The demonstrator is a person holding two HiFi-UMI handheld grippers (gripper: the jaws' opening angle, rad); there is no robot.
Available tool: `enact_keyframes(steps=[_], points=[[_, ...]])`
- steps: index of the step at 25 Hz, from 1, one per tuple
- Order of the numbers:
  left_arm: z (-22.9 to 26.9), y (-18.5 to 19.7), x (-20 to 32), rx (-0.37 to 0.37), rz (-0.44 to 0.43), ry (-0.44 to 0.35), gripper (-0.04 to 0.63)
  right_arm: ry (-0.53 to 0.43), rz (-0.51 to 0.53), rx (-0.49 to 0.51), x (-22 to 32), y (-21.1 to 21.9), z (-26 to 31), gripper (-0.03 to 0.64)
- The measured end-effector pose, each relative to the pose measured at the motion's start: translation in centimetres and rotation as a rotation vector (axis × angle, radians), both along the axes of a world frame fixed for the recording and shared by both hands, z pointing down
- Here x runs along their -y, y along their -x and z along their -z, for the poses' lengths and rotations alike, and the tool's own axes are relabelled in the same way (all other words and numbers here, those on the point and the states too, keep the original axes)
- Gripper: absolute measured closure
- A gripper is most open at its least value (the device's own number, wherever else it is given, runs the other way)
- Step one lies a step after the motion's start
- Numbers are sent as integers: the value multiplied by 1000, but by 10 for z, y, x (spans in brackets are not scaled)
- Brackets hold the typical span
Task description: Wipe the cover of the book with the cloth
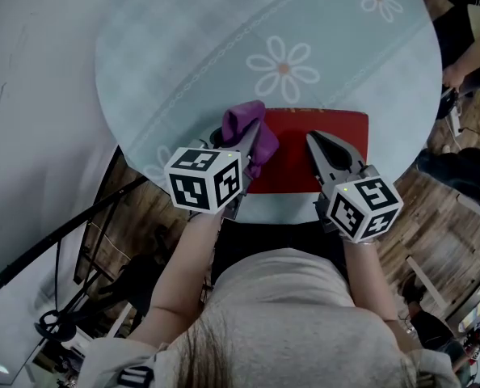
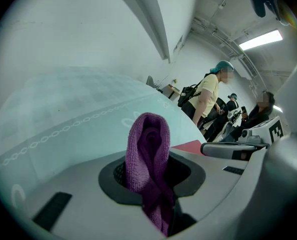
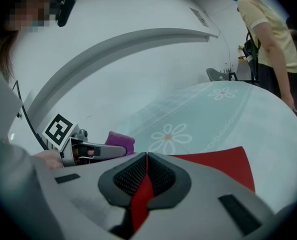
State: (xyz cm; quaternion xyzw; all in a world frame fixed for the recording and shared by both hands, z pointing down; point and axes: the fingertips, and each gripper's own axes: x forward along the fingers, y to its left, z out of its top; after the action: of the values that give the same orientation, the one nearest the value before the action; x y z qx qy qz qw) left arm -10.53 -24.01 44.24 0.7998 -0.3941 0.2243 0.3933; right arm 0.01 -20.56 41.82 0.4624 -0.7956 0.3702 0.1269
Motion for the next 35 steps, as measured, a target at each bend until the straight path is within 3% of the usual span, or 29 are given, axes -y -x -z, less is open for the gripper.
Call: enact_keyframes(steps=[26,35], points=[[-10,-13,2,89,-27,21,485,55,-33,30,-8,-45,-16,594],[-9,-18,2,155,-25,31,485,60,-25,43,-7,-64,-18,594]])
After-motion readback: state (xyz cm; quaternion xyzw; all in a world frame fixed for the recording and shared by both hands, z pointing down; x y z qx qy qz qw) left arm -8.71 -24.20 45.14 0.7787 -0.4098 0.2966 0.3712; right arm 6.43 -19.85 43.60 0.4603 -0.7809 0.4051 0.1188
